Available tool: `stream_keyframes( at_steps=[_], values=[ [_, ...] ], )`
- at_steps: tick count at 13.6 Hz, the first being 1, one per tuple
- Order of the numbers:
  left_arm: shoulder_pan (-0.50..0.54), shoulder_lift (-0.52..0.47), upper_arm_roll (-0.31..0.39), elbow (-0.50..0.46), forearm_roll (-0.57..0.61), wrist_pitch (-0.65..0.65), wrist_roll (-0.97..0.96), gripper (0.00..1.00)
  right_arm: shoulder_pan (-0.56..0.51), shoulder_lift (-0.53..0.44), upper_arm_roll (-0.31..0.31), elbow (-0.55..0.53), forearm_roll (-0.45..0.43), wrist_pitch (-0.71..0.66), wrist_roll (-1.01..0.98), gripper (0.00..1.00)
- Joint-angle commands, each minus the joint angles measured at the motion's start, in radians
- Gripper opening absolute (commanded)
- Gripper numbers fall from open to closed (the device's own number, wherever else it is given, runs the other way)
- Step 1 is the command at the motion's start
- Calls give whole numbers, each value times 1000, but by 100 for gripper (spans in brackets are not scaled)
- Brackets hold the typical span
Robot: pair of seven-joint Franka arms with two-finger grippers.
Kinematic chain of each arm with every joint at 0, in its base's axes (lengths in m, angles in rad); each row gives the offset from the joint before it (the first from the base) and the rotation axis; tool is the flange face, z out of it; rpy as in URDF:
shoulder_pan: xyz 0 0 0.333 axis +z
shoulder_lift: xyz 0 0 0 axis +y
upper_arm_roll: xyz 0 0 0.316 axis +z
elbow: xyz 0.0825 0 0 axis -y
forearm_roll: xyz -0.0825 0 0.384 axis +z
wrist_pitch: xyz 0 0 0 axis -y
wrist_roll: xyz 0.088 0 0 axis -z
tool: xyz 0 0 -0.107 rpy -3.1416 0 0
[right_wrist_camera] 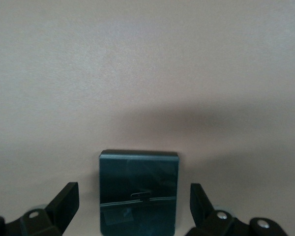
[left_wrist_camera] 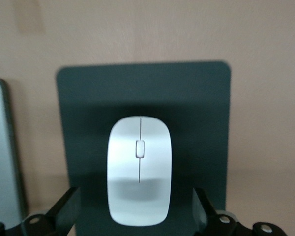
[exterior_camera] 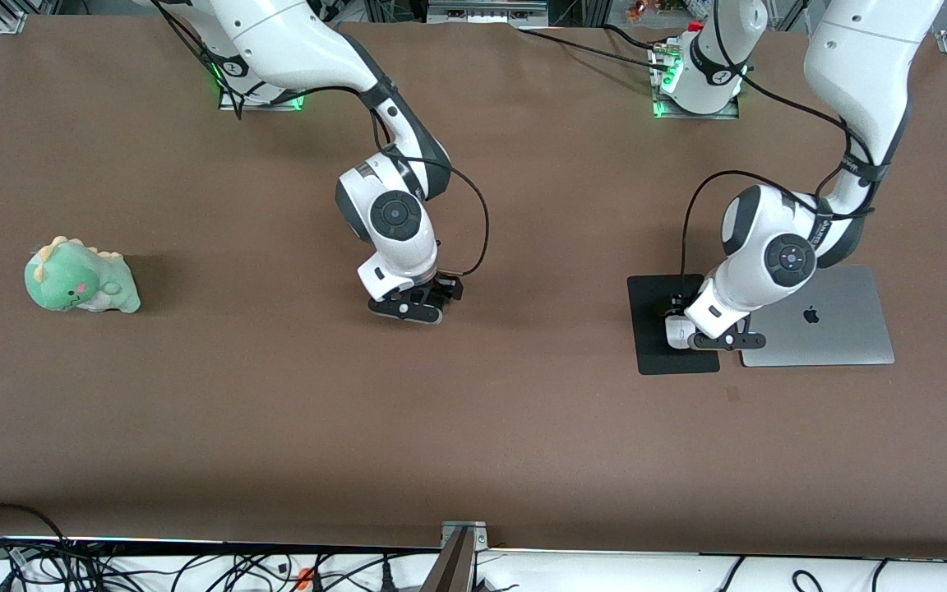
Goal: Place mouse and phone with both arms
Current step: 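Release the mouse on the pad while the right gripper grasps the phone, then carry the phone toward the plush while the left gripper withdraws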
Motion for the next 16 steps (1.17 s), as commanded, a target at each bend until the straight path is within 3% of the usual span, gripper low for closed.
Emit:
stream_keyframes(
  at_steps=[1, 6, 10, 12, 14, 16],
  values=[
    [17, -80, -20, 106, -2, -205, 20, 100, 26, 11, -15, -58, -26, 87, 12, 100],
    [18, -261, -17, 252, -64, -502, 35, 100, 33, 19, -15, -84, -32, 130, 9, 97],
    [46, -332, -10, 385, -78, -706, 35, 100, 19, 17, -15, -80, -32, 124, -14, 52],
    [46, -340, -9, 460, -75, -819, 39, 100, 5, 10, -16, -66, -32, 86, -28, 48],
    [35, -369, 8, 479, -67, -857, 65, 100, -50, 0, -15, -37, -26, -1, -172, 41],
    [2, -372, 78, 488, -67, -863, 139, 100, -114, -30, -15, -26, -17, -67, -302, 38]
  ],
)
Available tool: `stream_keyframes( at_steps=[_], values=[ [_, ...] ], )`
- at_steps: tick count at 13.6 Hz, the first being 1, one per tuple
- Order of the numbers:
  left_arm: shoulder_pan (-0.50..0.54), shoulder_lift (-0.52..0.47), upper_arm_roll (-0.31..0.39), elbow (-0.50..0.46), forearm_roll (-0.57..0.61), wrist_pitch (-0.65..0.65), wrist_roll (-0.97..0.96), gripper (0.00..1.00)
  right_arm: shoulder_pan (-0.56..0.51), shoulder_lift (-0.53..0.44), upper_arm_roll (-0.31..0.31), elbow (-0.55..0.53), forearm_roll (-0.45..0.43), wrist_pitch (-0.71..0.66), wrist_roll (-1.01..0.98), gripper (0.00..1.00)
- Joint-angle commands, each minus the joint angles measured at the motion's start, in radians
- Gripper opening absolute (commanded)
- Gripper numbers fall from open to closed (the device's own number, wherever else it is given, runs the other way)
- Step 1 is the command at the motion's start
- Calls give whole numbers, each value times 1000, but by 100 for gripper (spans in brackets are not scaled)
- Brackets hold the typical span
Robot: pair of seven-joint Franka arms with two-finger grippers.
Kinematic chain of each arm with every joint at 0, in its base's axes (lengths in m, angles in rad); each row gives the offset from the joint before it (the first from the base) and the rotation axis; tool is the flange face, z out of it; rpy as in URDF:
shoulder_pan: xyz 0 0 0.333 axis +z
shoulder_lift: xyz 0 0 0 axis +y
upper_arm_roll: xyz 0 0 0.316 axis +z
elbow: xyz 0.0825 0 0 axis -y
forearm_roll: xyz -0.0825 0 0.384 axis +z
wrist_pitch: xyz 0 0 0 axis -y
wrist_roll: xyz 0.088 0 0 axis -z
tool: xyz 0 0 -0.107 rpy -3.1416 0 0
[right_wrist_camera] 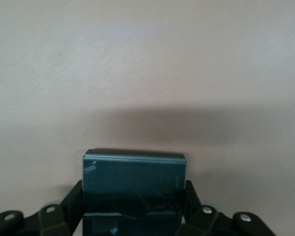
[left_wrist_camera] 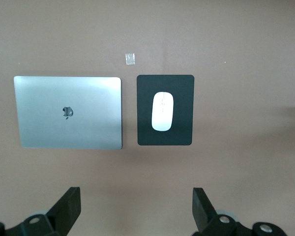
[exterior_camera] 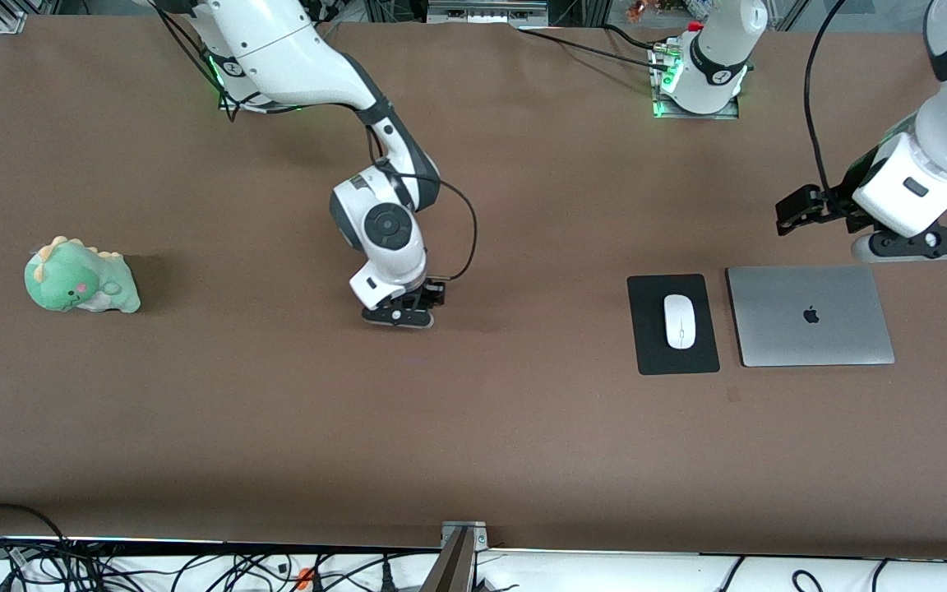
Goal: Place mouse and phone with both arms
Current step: 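Carry the phone toward the plush while the left gripper withdraws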
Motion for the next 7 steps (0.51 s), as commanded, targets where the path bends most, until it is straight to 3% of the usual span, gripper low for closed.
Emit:
stream_keyframes(
  at_steps=[1, 2, 3, 7],
  values=[
    [-70, -7, 120, 19, -13, -24, 118, 100, -101, -57, 12, 8, 4, -90, -200, 37],
    [-108, -12, 171, 19, -16, -24, 129, 100, -137, -64, 12, 5, 4, -104, -298, 35],
    [-118, -21, 179, 14, -16, -24, 130, 100, -175, -75, 11, -4, 6, -110, -372, 35],
    [-115, -21, 168, 17, -10, -23, 121, 100, -295, -161, 8, -141, 6, -59, -495, 34]
  ],
)
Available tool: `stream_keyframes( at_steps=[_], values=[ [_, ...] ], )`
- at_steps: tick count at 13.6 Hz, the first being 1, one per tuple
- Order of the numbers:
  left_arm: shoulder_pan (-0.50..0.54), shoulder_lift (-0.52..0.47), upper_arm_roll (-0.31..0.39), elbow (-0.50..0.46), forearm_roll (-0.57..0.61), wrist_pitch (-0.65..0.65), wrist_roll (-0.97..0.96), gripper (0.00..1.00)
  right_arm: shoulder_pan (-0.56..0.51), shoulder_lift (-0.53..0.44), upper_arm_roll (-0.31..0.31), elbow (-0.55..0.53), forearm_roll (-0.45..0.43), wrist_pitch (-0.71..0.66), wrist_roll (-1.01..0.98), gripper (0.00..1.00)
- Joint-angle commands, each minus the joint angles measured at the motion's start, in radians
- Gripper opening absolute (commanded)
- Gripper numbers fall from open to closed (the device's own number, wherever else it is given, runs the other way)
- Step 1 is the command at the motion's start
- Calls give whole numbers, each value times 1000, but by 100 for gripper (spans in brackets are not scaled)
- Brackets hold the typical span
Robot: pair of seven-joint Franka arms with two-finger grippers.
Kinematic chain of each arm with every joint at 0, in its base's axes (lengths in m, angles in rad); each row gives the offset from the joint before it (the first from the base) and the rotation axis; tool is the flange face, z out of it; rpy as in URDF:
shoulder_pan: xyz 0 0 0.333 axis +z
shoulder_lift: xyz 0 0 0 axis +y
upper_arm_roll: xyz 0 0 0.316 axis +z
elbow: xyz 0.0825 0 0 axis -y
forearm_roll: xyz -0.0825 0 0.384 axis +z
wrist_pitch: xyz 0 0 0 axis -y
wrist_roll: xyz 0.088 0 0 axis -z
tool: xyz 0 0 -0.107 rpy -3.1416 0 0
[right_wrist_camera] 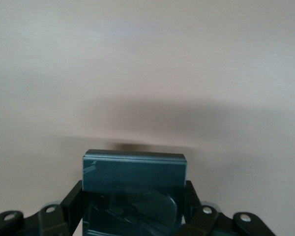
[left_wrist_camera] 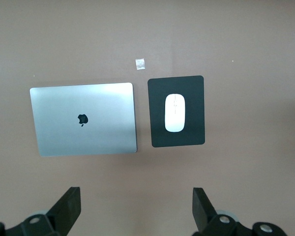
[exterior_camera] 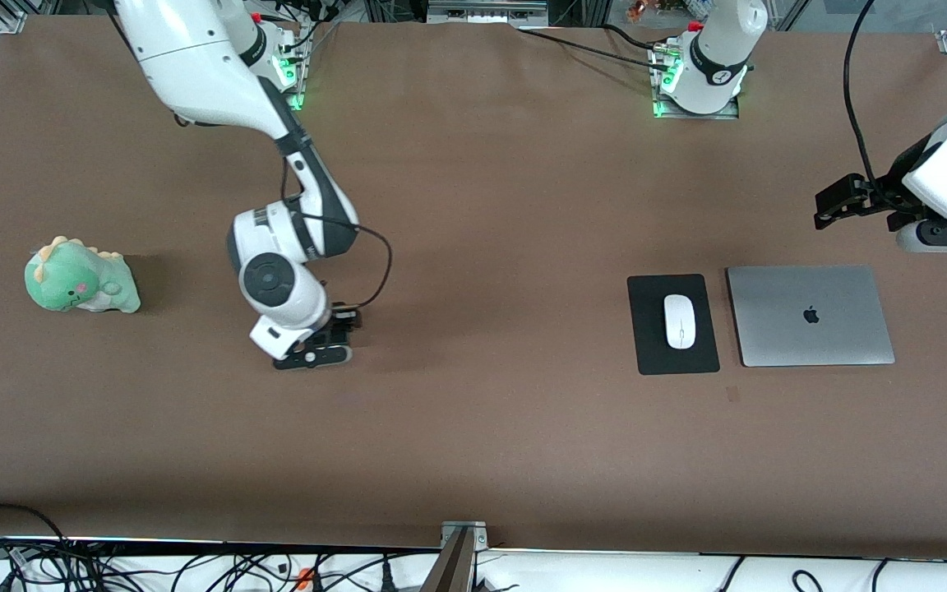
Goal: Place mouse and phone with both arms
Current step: 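Carry the phone toward the plush while the left gripper withdraws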
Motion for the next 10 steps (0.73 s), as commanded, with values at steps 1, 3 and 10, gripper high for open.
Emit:
stream_keyframes(
  at_steps=[1, 3, 10],
  values=[
    [-11, -9, 13, 11, -8, -20, 11, 100, -84, -114, 16, -158, 5, 66, -67, 34],
    [-5, -10, 18, 11, -8, -20, 16, 100, -146, -175, 13, -235, 5, 81, -113, 34],
    [-5, 4, 16, 63, 40, -14, 4, 100, -345, -266, 10, -517, 5, 415, -193, 35]
  ],
)
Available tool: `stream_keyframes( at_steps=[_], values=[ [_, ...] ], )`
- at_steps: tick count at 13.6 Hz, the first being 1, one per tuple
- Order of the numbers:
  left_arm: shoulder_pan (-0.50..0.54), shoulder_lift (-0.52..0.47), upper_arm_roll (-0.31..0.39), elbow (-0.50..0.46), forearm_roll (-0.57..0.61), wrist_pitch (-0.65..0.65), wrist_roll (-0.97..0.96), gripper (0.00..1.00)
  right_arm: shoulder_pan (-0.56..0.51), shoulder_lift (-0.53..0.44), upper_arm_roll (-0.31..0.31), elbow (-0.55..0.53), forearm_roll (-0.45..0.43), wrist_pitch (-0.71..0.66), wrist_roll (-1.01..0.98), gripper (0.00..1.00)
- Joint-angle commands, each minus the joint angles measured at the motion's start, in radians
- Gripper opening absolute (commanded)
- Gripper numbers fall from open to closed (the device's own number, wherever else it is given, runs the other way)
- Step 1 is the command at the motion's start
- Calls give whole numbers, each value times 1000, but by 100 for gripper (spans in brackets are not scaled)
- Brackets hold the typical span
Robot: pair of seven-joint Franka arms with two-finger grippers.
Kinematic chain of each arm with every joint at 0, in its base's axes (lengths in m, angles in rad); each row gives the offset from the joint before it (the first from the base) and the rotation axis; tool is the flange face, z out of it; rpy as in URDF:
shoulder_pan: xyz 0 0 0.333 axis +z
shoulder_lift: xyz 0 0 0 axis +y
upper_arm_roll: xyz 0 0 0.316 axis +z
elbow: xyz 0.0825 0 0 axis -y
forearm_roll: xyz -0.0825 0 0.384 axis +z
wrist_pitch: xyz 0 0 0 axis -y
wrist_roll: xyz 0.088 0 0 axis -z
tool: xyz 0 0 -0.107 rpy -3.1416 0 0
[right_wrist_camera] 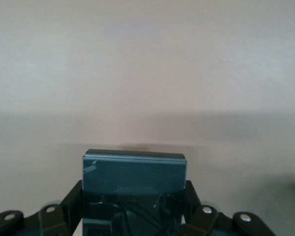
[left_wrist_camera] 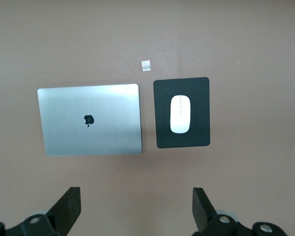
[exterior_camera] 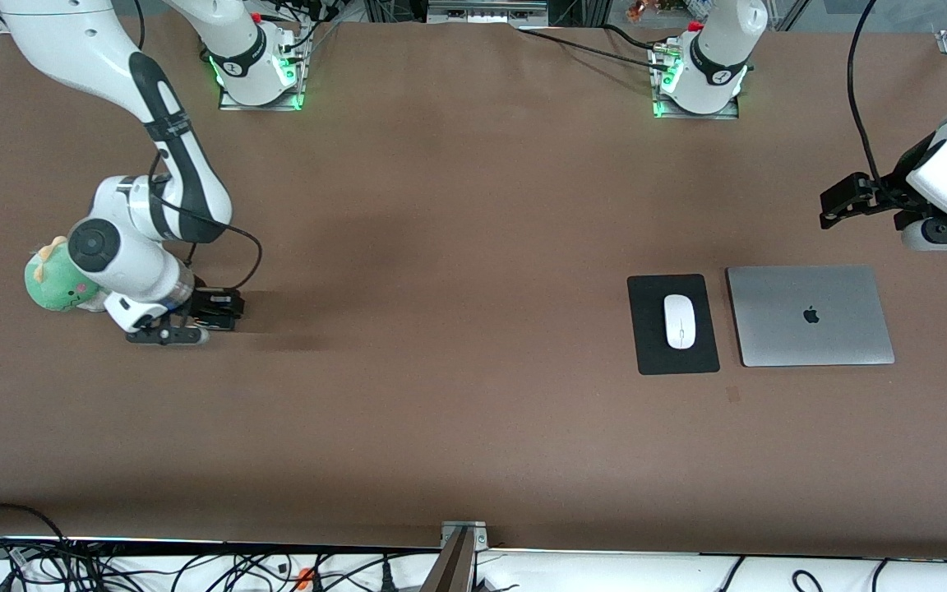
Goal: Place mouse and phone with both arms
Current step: 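Carry the phone toward the plush while the left gripper withdraws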
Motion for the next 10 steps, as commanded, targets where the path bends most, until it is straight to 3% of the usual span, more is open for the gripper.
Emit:
stream_keyframes(
  at_steps=[1, 5, 6, 7, 10],
  values=[
    [-4, 6, 6, 57, 14, -13, 4, 100, -43, -7, 17, -119, 5, 194, -31, 35],
    [-5, 20, 3, 61, -2, 0, 4, 100, -60, 14, 17, -123, 3, 220, -63, 38],
    [-9, 18, 3, 61, 0, 0, 4, 100, -66, 19, 17, -121, 3, 220, -65, 53],
    [-10, 15, -1, 61, 0, -4, 4, 100, -71, 21, 17, -118, 5, 220, -63, 100],
    [-10, 15, 1, 61, 0, -4, 4, 100, -70, 12, 20, -110, 3, 200, -66, 100]
  ],
)
